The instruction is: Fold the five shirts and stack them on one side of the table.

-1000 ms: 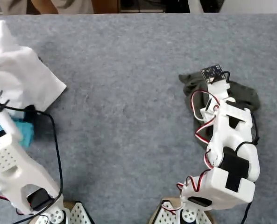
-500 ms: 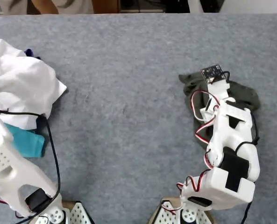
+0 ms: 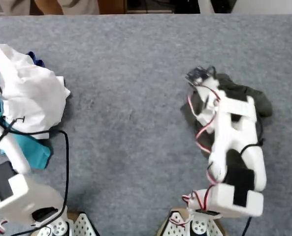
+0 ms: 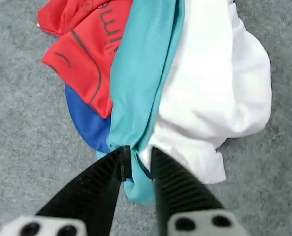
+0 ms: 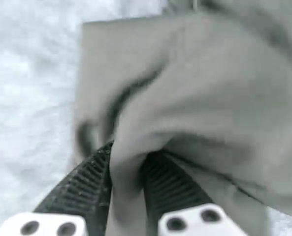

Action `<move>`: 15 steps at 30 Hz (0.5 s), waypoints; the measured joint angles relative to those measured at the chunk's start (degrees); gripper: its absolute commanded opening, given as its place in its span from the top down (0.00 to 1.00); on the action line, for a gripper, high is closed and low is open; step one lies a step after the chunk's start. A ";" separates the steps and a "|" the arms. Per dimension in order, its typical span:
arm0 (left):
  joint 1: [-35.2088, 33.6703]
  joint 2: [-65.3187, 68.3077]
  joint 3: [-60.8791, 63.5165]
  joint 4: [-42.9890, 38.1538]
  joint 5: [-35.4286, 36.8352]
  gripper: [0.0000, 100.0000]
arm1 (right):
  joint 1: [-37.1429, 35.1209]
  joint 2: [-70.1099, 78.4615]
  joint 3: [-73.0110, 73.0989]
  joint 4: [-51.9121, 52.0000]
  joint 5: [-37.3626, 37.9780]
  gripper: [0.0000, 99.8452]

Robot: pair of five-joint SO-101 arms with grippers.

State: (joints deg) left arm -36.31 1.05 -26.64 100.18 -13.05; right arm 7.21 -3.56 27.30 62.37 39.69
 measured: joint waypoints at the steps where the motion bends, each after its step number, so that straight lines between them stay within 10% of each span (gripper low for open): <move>1: 0.00 -0.97 1.76 0.00 0.00 0.98 | -1.85 -1.76 -2.81 4.04 -0.26 1.00; 15: -1.14 -13.71 21.71 0.00 -0.26 0.98 | -34.81 -15.12 -38.42 21.71 -4.92 1.00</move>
State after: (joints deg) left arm -37.45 -12.66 -4.92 100.18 -13.32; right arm -27.60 -18.68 -11.12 84.09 34.77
